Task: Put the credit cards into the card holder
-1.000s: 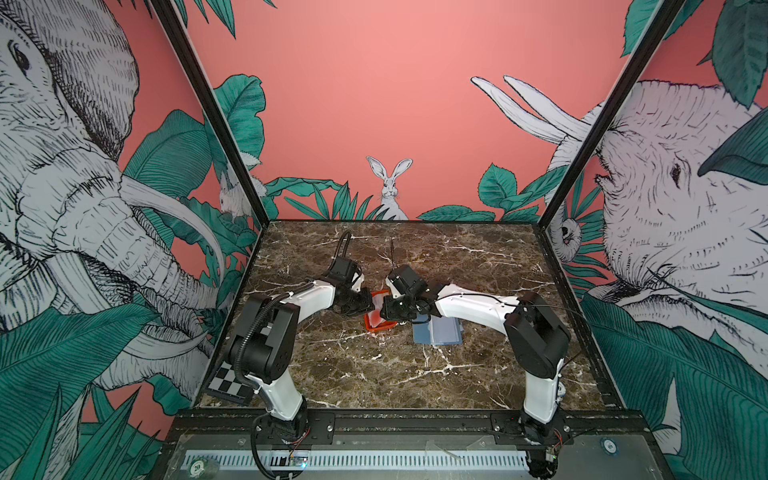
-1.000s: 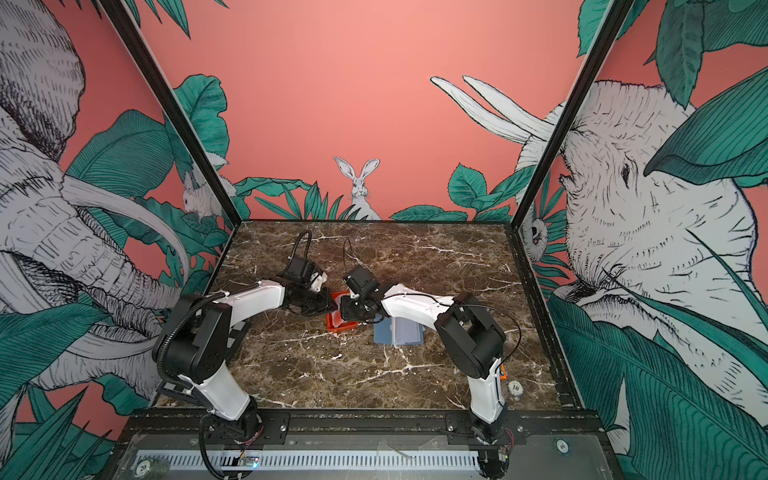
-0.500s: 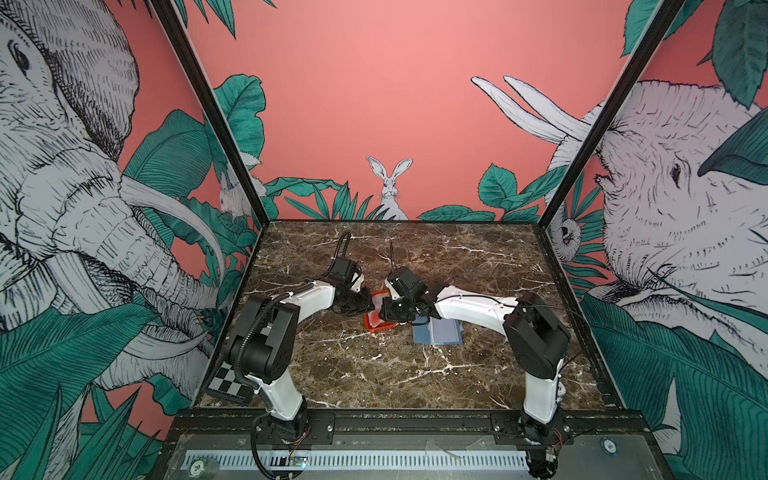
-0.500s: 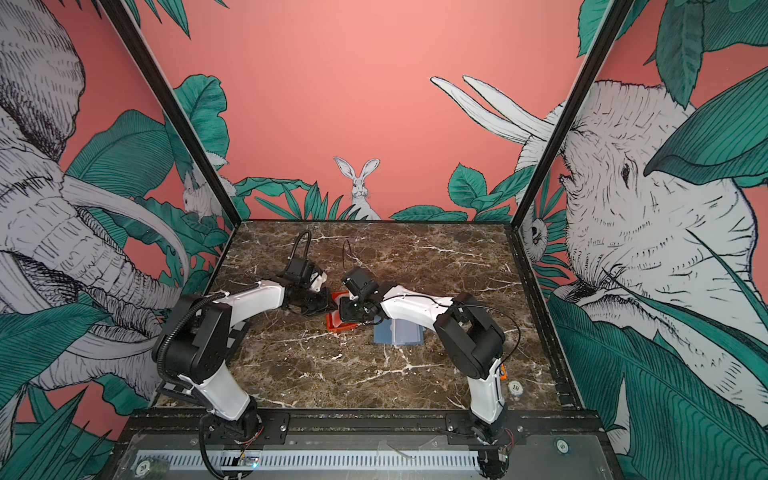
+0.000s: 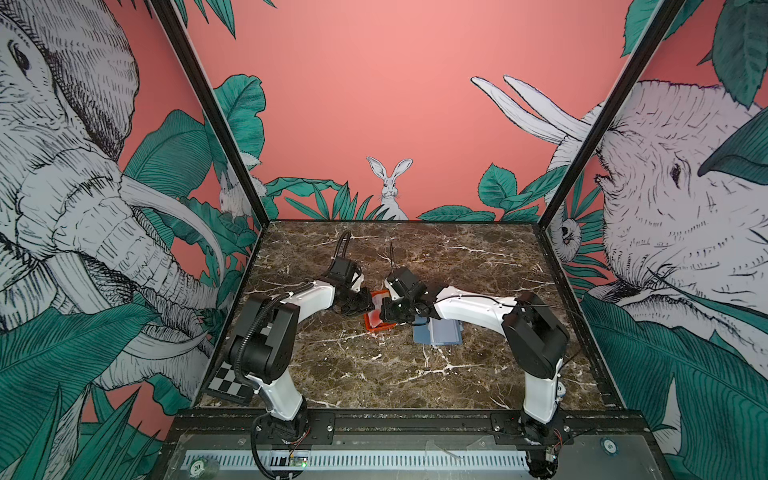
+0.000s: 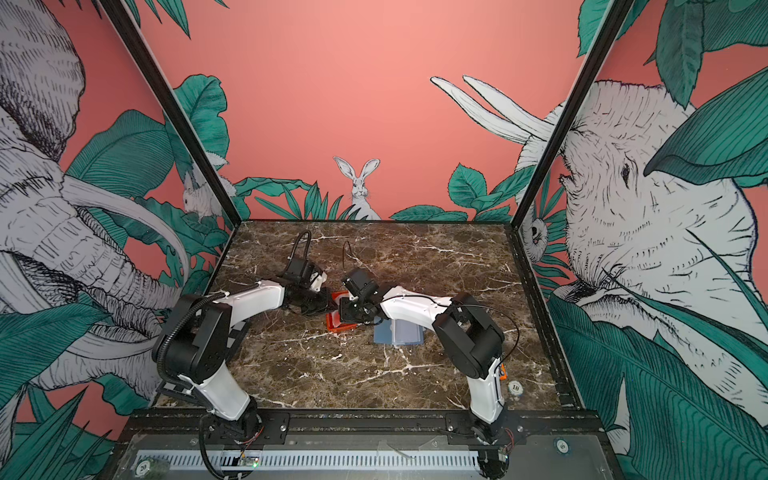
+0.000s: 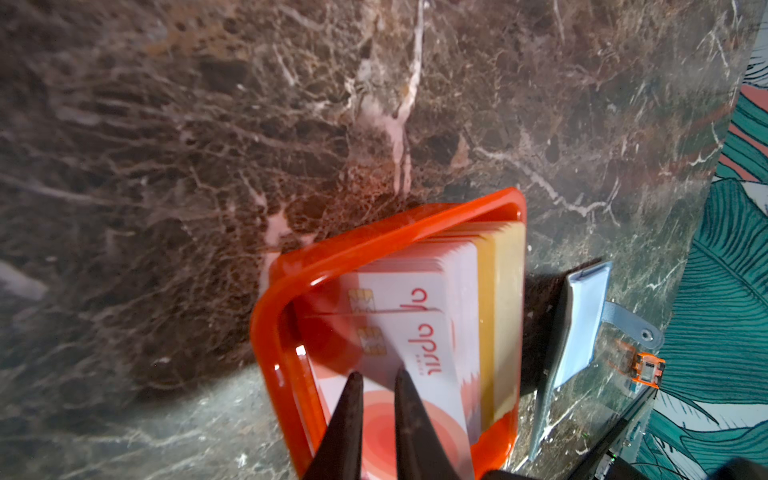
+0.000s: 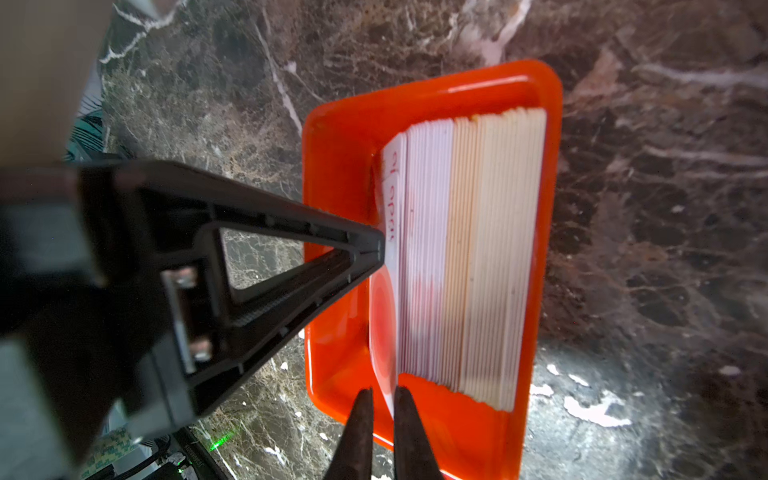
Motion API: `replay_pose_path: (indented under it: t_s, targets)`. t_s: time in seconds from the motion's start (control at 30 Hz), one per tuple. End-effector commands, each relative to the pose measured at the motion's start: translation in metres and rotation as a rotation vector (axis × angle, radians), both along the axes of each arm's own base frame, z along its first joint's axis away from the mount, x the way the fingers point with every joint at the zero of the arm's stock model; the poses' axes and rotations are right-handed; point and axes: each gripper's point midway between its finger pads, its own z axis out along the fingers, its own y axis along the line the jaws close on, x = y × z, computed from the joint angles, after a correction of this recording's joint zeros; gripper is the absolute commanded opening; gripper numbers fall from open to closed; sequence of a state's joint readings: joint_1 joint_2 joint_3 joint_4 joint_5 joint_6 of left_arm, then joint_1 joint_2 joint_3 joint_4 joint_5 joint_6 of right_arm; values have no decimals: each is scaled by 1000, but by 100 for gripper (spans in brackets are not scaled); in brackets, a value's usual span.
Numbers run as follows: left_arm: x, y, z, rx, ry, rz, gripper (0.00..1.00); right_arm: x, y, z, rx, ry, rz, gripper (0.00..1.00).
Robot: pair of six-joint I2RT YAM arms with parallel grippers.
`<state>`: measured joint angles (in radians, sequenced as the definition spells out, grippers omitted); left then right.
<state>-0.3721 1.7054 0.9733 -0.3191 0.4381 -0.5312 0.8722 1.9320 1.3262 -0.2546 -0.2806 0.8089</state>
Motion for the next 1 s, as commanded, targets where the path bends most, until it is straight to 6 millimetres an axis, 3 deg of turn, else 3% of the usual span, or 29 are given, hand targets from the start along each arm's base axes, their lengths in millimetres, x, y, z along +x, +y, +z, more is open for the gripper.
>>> replay_pose_path:
  t_s: [0.0,0.6,0.77,0.97]
  targets:
    - [-7,5,-3,17,17,6,18,-3,0,-9,-34,9,5,13]
    - [-9,5,-6,14,20,8,18,-8,10,-7,-10,18,24,13]
    - [-9,5,-5,13,17,8,18,-8,10,-6,-9,18,19,6]
    - [-5,2,18,-15,-35,9,18,-7,2,7,-23,-9,-1,1]
